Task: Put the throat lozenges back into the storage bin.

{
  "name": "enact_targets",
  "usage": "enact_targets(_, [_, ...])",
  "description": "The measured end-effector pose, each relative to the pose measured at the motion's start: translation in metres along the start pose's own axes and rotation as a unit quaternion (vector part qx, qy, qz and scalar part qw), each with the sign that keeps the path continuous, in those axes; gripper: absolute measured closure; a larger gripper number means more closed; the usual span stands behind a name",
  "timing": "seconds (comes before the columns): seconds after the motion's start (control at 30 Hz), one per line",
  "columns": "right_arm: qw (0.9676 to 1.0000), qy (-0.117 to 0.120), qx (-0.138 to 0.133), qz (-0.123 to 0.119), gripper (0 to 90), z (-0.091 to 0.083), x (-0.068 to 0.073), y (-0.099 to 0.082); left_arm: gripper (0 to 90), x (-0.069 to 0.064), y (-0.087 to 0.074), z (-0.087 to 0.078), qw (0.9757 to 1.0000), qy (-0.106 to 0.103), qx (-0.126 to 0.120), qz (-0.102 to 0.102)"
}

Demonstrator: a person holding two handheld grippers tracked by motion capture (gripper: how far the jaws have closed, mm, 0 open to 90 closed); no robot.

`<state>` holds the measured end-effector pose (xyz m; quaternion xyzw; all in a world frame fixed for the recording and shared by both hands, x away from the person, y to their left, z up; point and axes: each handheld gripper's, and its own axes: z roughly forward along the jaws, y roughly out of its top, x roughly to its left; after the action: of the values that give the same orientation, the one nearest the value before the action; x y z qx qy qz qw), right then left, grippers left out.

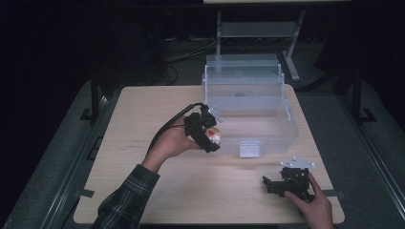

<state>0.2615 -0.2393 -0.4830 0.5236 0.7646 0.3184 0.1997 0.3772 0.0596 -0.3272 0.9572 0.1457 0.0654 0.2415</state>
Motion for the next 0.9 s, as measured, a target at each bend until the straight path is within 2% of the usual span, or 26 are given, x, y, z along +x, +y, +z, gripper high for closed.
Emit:
enact_targets(0.17, [1.0000,0.000,0.000,0.000,0.0,0.000,0.000,0.000,19.4,0.009,0.002,0.003,0.9999,0.005,-0.002,-0.011])
enact_targets(0.27, [1.0000,0.000,0.000,0.001,0.0,0.000,0.000,0.000,19.4,0.017,0.003,0.005,0.9997,0.011,-0.011,-0.018])
enact_targets(0.33, [1.0000,0.000,0.000,0.001,0.0,0.000,0.000,0.000,19.4,0.021,0.004,0.006,0.9997,0.010,-0.008,-0.023])
enact_targets(0.9, [1.0000,-0.001,0.000,0.000,0.0,0.000,0.000,0.000,19.3,0.044,0.011,0.024,0.9988,0.020,-0.017,-0.042])
